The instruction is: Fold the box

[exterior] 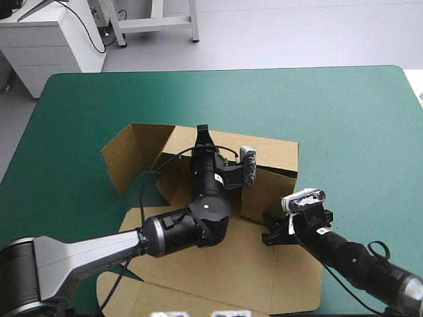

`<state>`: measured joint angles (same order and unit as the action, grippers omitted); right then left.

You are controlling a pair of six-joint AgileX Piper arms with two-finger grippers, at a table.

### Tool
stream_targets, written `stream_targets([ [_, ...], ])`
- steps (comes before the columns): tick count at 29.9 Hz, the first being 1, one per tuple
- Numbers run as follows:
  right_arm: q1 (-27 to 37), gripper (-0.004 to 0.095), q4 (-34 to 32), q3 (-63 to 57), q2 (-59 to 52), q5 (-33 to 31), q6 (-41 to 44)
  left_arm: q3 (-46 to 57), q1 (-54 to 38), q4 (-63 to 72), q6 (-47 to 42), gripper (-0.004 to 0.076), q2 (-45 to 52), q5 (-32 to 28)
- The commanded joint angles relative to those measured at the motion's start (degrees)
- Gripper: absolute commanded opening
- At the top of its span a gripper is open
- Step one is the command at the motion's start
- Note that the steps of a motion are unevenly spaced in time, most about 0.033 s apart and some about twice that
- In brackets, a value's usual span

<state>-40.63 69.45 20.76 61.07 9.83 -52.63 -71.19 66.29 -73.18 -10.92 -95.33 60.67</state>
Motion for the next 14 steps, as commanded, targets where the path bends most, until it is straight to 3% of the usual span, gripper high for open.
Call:
stream_targets([
  [1,-4.6,0.0583,0.7,1.9,-0.8,9.2,-0.4,-1.7,0.5,-0.1,-0.7,0.0015,2.2,-3.2],
  [5,-8.0,0.0579,1.5,1.9,-0.8,15.6,0.1,-1.7,0.5,-0.1,-0.7,0.0015,2.2,-3.1],
  [14,-8.2,0.0558,1.4,2.7,-0.7,20.0,-0.2,-1.7,0.5,-0.1,-0.7,0.0015,2.2,-3.1],
])
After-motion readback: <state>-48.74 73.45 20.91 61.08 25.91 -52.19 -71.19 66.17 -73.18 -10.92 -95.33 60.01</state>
